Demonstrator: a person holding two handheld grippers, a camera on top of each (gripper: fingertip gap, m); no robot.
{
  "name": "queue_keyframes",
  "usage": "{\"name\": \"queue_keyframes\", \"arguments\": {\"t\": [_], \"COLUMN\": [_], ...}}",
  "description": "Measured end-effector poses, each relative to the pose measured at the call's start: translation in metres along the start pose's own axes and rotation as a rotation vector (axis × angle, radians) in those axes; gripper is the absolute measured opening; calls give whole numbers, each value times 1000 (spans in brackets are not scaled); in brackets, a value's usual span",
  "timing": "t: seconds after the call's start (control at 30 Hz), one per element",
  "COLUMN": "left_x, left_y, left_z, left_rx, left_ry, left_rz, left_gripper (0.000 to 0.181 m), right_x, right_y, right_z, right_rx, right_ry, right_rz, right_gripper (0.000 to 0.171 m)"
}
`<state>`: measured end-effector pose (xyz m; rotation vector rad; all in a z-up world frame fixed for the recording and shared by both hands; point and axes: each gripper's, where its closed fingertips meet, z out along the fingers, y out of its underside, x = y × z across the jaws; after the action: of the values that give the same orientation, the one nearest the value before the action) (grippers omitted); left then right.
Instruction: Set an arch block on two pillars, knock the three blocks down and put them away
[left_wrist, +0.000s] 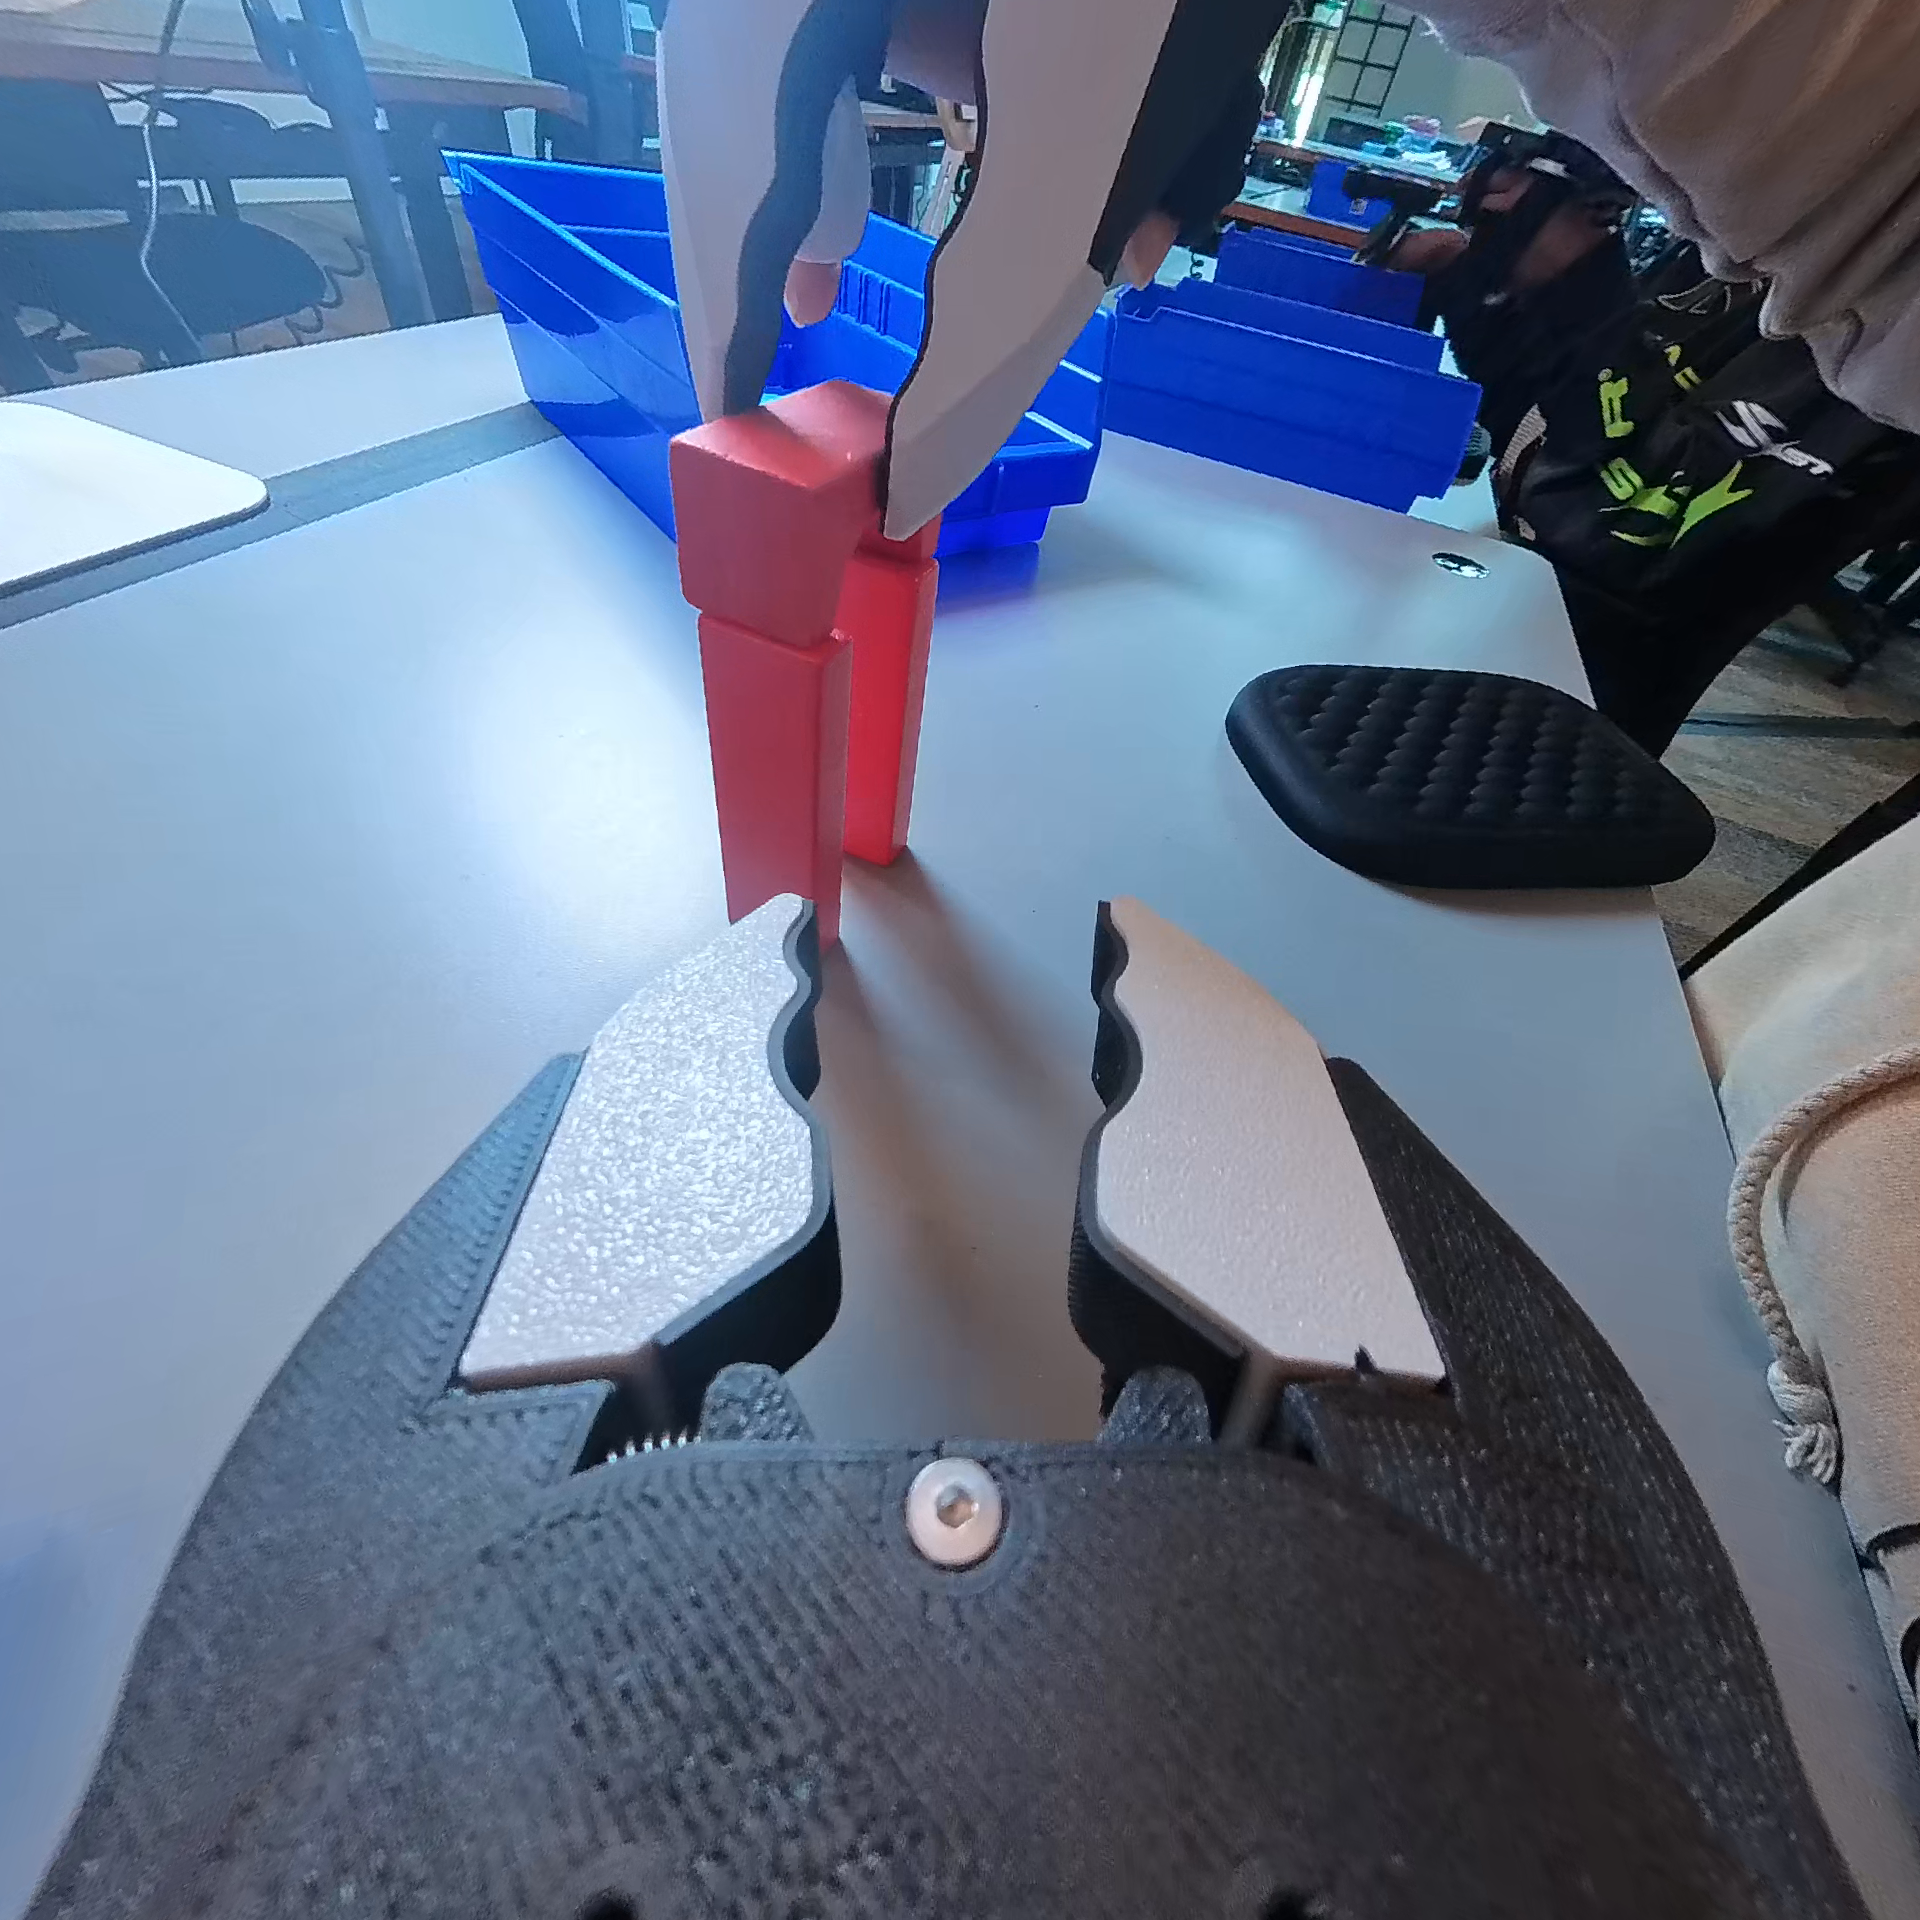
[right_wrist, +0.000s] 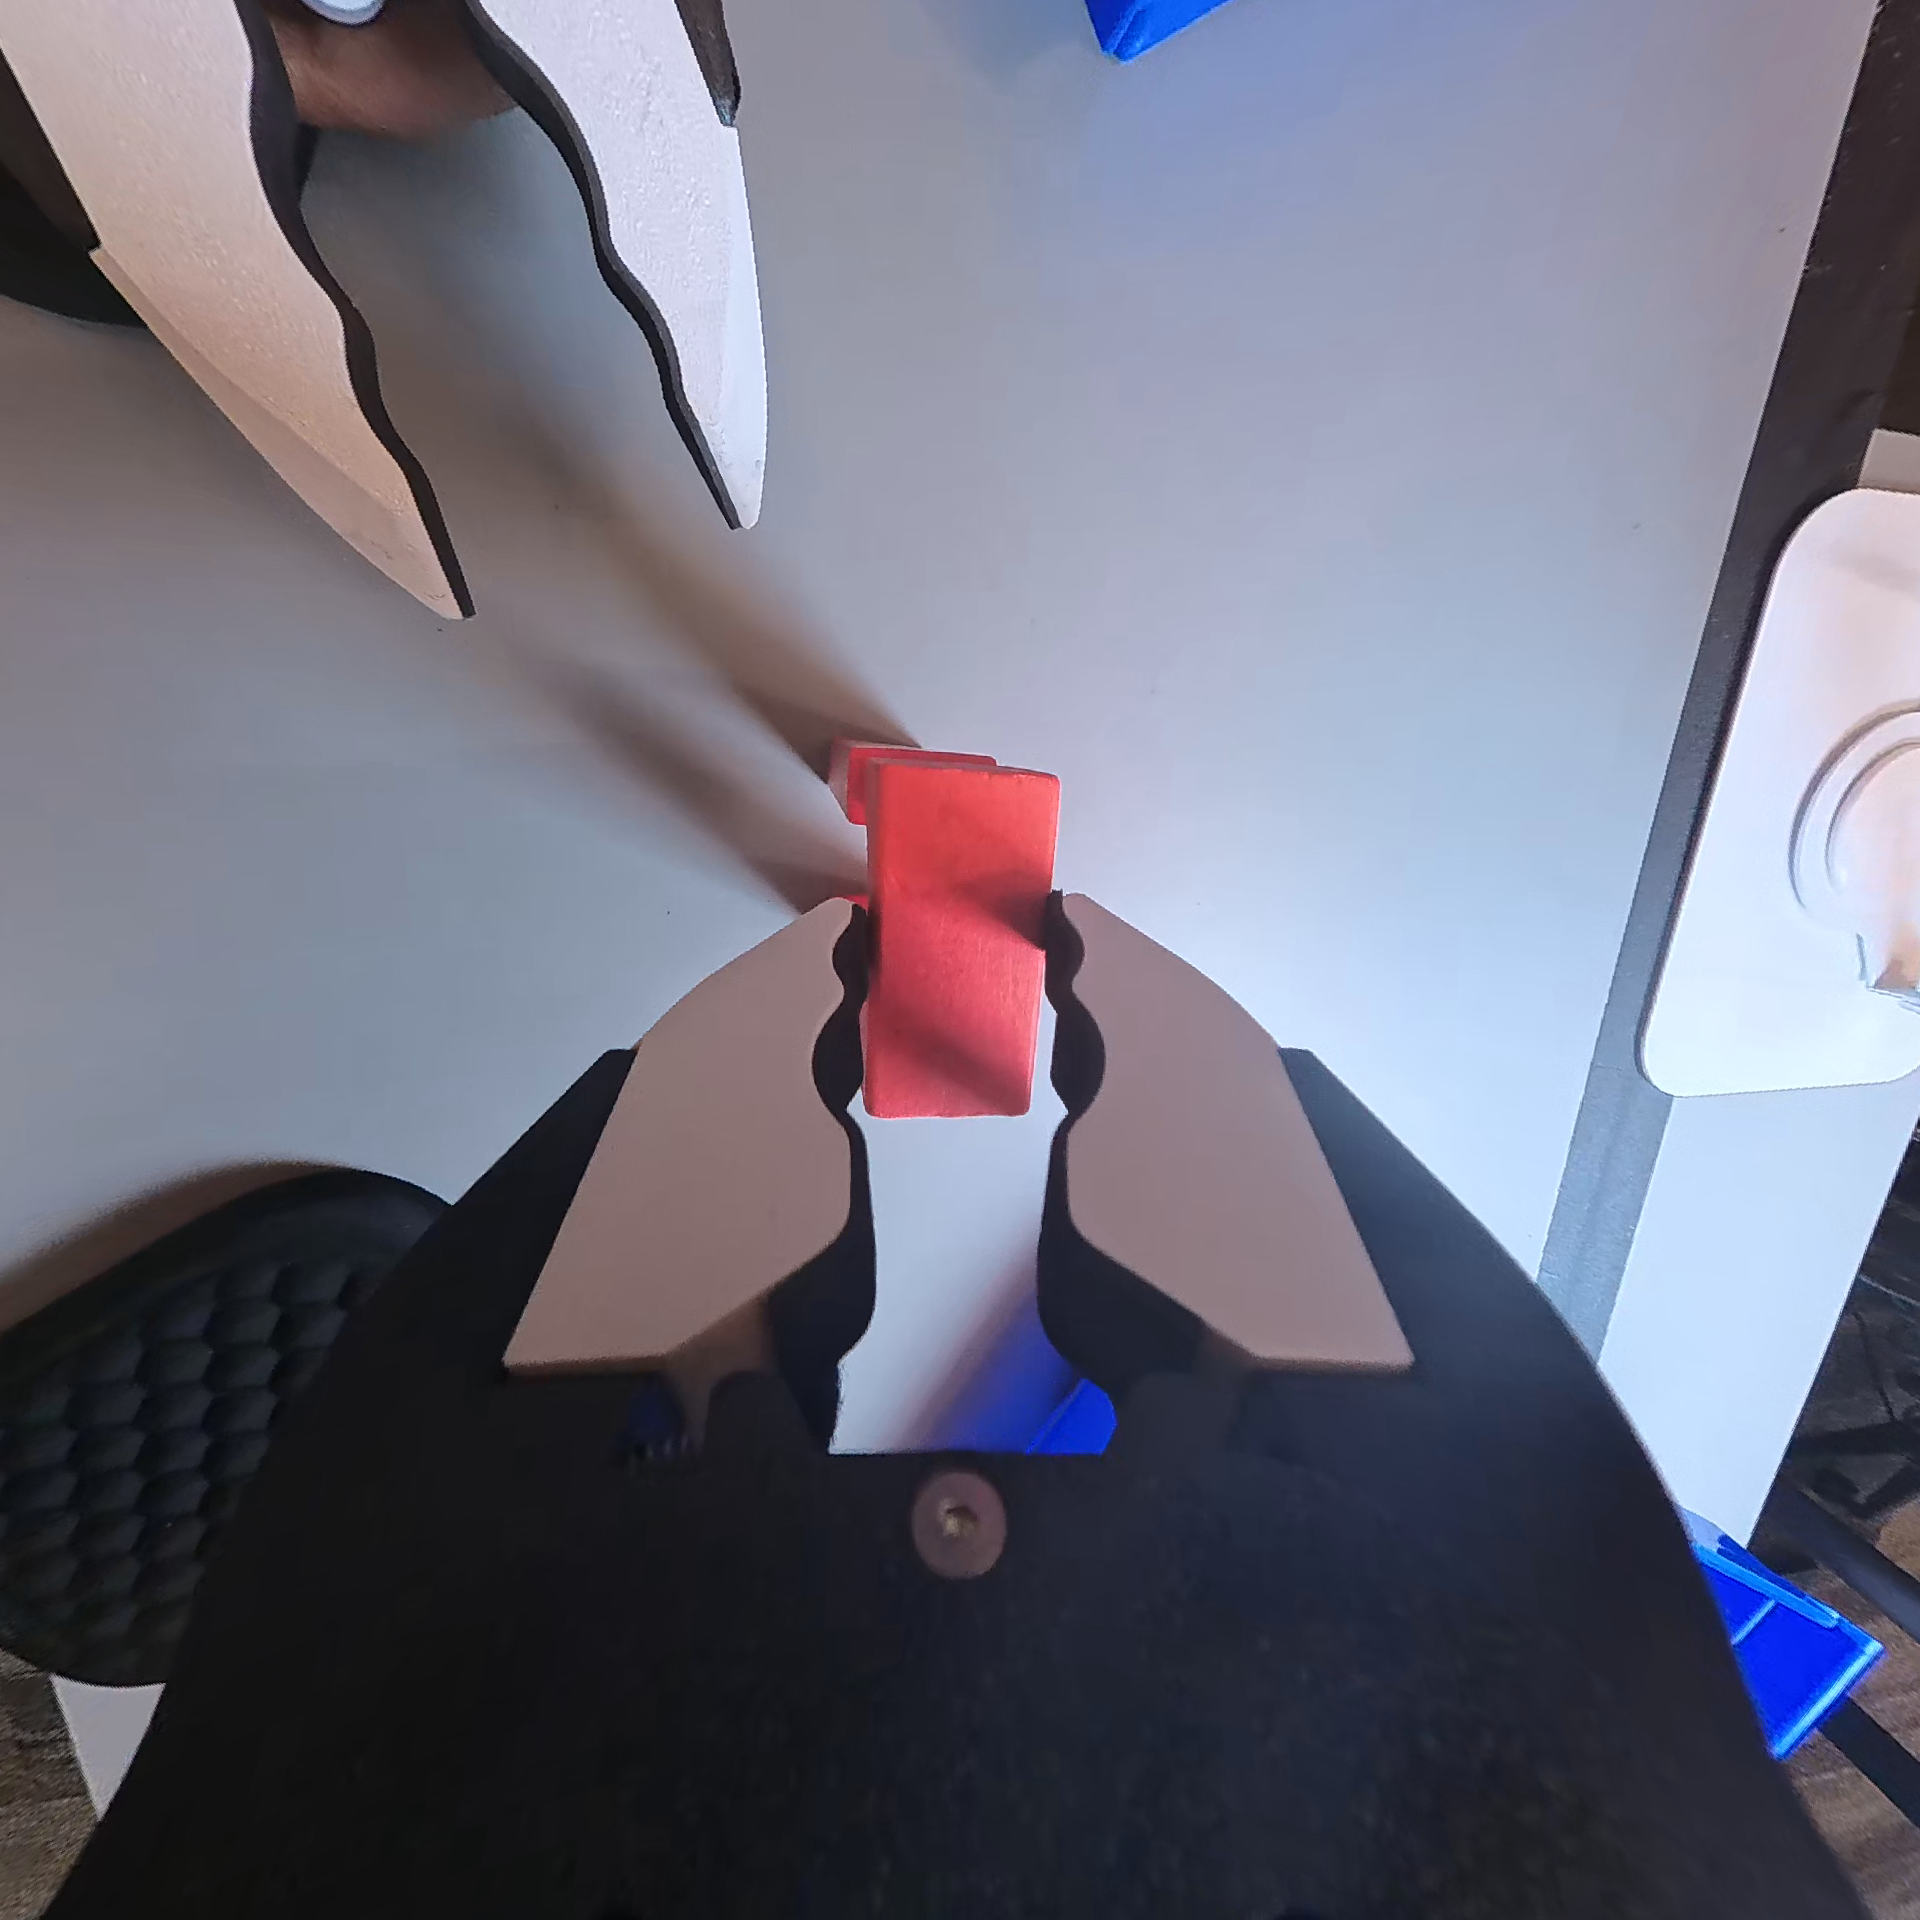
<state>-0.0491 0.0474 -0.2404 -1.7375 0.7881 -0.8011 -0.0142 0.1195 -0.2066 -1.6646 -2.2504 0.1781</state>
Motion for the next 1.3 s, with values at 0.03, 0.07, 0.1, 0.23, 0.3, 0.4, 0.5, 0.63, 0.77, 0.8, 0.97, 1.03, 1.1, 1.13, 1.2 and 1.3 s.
{"name": "queue_keyframes", "arguments": {"t": [0.03, 0.07, 0.1, 0.23, 0.3, 0.4, 0.5, 0.63, 0.77, 0.8, 0.97, 1.03, 1.1, 1.13, 1.2, 1.3], "left_x": [0, 0, 0, 0, 1, 1, 1, 1, 1, 1, 1, 1, 1, 1, 1, 1], "left_y": [0, 0, 0, 0, 0, 1, 1, 1, 1, 1, 1, 1, 1, 1, 1, 1], "left_z": [0, 0, 0, 0, 0, 0, 0, 0, 1, 1, 1, 1, 1, 1, 1, 0], "left_rx": [0, -1, -1, -3, -3, -4, -4, -5, -7, -7, -7, -7, -8, -7, -7, -5], "left_ry": [0, 1, 0, 1, 2, 3, 3, 4, 6, 6, 7, 7, 7, 7, 7, 7], "left_rz": [0, 0, 0, 1, 1, 0, 0, 0, 0, 1, 1, 1, 0, 0, 1, 4], "left_gripper": [50, 50, 50, 50, 50, 50, 50, 50, 50, 50, 50, 50, 50, 50, 50, 50], "right_x": [0, 0, 0, 0, 0, 0, 0, 0, 0, 0, 1, 1, 2, 2, 4, 8], "right_y": [0, 0, 0, 0, 0, 0, 0, -1, -1, -1, -3, -4, -4, -4, -5, -7], "right_z": [0, 0, 0, 0, 0, 0, 0, 0, 0, 0, -3, -4, -6, -8, -12, -25], "right_rx": [-1, -1, -1, 0, 0, -3, -1, 2, 1, 4, 23, 29, 34, 39, 56, 116], "right_ry": [1, 1, 3, 6, 7, 5, 3, 5, 9, 10, 9, 8, 11, 12, 20, 42], "right_rz": [-1, -1, -2, -4, -3, -3, -3, -6, -16, -17, -15, -12, -12, -10, -5, 15], "right_gripper": [33, 33, 33, 33, 33, 33, 33, 33, 34, 35, 37, 38, 39, 39, 40, 43]}}
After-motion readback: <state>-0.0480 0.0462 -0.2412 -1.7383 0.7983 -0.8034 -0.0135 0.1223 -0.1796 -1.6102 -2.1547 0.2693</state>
